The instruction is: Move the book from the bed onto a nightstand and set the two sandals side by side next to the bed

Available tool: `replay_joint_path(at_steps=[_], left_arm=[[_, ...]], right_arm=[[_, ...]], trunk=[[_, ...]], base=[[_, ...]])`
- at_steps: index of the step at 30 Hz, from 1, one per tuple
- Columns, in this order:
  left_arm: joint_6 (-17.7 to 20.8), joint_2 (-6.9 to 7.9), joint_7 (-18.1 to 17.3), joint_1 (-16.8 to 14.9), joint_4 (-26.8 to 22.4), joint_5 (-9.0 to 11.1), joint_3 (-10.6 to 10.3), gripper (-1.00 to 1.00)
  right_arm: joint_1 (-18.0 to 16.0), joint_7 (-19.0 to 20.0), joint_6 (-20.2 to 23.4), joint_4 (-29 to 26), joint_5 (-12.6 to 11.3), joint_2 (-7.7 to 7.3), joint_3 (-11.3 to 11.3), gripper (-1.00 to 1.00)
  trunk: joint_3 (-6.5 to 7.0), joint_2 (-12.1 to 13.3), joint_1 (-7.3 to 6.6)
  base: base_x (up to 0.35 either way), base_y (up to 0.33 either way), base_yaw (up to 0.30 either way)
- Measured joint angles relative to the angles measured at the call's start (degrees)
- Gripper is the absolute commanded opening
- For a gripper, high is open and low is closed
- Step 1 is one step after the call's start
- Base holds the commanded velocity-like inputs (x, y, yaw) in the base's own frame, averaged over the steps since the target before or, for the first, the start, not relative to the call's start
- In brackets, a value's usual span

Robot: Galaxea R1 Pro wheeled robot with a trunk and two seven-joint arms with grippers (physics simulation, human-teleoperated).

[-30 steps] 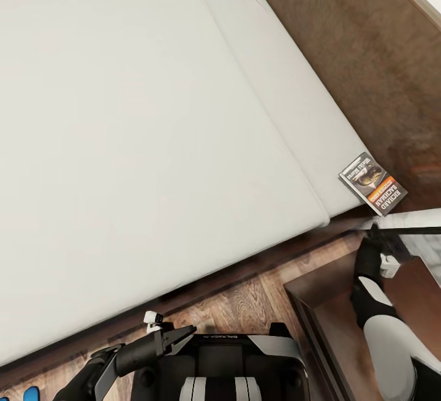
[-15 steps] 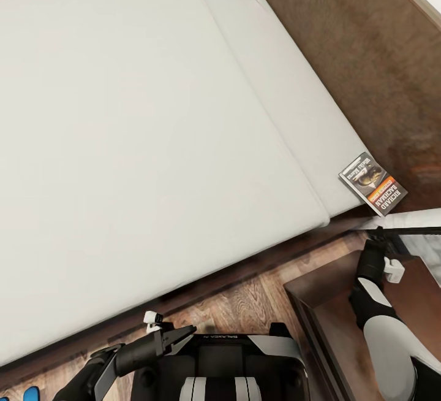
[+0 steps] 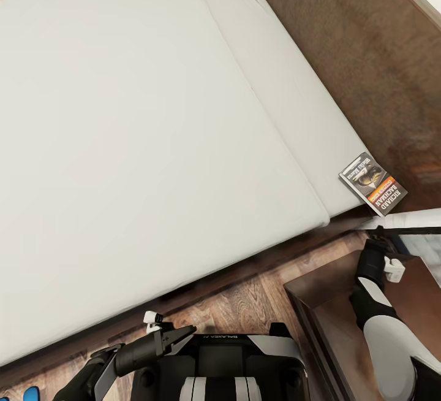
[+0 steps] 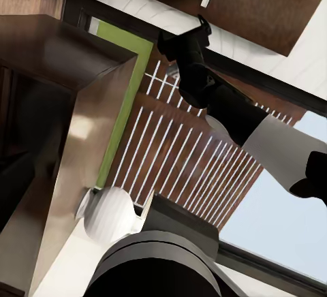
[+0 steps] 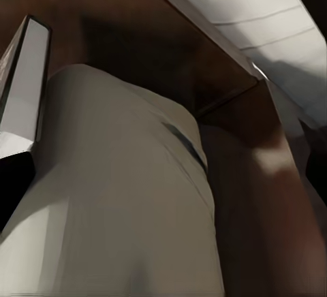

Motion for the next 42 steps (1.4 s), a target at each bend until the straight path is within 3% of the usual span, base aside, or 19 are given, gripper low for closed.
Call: replay_joint_path(at_steps=[9, 17, 20, 42], left_arm=[[0.0, 0.0, 0.0, 0.0, 0.0, 0.0, 0.0, 1.0], [0.0, 0.0, 0.0, 0.0, 0.0, 0.0, 0.0, 1.0], [0.0, 0.0, 0.0, 0.0, 0.0, 0.0, 0.0, 1.0], [0.0, 0.0, 0.0, 0.0, 1.4, -0.1, 0.0, 1.0]], right_arm=[[0.0, 0.2, 1.4, 0.0, -0.2, 0.11, 0.0, 1.0], [0.0, 0.5, 10.9, -0.3, -0.2, 0.13, 0.1, 1.0], [0.0, 0.5, 12.7, -0.4, -0.2, 0.18, 0.1, 1.0], [0.0, 0.9, 13.6, -4.4, -0.2, 0.22, 0.3, 1.0]], trunk=[[0.0, 0.0, 0.0], [0.0, 0.0, 0.0], [0.0, 0.0, 0.0], [0.0, 0.0, 0.0]], base=[[0.0, 0.0, 0.0], [0.0, 0.0, 0.0], [0.0, 0.0, 0.0], [0.0, 0.0, 0.0]])
